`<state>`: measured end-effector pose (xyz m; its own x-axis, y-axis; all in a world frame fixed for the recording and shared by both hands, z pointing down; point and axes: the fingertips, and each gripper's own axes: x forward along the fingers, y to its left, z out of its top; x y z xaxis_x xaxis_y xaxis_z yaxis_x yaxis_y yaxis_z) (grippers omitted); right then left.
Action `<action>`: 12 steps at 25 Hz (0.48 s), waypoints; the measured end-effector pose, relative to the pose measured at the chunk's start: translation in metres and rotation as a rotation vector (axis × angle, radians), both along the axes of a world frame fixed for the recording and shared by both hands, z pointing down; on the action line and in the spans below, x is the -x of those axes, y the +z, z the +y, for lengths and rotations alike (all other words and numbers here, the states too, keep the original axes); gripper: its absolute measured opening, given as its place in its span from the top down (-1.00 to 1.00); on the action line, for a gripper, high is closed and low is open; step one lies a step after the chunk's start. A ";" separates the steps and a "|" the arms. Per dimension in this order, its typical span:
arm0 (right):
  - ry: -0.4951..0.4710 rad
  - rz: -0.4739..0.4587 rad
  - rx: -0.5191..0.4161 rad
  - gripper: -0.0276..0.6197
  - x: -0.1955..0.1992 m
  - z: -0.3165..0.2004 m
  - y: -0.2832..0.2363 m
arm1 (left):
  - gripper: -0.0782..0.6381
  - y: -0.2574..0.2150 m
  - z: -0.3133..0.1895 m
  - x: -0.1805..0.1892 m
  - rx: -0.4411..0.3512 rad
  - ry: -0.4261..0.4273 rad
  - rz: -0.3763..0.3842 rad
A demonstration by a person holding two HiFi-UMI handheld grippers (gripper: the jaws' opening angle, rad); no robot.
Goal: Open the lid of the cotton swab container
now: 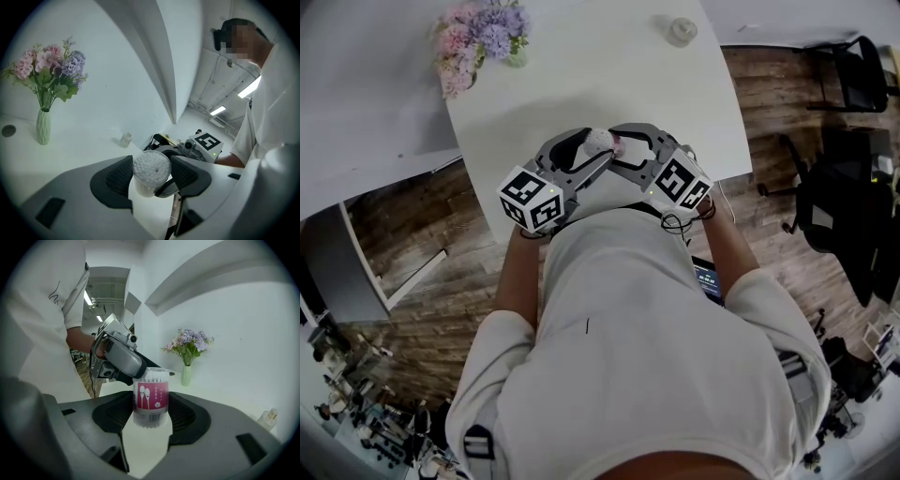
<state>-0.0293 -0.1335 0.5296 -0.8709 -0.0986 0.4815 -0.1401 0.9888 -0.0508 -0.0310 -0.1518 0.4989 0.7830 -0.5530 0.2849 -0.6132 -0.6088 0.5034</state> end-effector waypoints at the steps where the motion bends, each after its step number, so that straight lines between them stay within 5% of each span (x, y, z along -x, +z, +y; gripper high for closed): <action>1: -0.001 -0.002 -0.002 0.20 0.001 0.000 -0.001 | 0.04 0.000 0.000 0.001 0.008 -0.004 0.010; 12: -0.004 -0.009 0.005 0.20 0.000 0.002 0.003 | 0.05 0.003 -0.001 0.002 0.075 -0.035 0.073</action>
